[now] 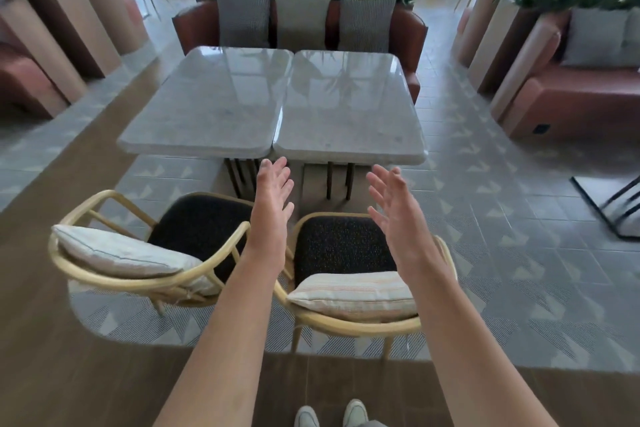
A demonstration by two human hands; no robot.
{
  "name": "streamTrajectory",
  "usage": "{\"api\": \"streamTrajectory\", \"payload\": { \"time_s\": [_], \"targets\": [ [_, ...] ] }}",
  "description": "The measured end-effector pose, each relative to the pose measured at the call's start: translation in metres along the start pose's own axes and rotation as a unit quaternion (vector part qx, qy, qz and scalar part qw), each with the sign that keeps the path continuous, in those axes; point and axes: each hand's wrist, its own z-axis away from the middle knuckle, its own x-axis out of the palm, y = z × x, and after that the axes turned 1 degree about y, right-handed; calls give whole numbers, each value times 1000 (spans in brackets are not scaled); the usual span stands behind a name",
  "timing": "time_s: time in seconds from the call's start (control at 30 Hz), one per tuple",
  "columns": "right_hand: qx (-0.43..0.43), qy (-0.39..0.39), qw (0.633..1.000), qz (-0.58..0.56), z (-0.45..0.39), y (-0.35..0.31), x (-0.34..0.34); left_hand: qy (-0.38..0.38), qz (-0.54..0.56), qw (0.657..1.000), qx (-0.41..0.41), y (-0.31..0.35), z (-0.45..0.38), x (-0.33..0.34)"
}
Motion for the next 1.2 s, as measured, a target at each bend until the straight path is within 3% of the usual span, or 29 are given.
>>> {"api": "streamTrajectory", "payload": {
  "time_s": [0.43,0.7,1.0,1.2],
  "targets": [
    [9,-72,995,-62,-32,-13,4,78,-43,995,35,18,9,2],
    [31,-112,992,-59,-35,-13,48,114,-35,992,38,28,10,-32],
    [23,-101,994,-19,-36,-4,136,95,-4,995,38,39,-18,-112],
    [35,-81,996,-6,-33,11,236,76,-21,996,33,58,-48,-213]
  ]
}}
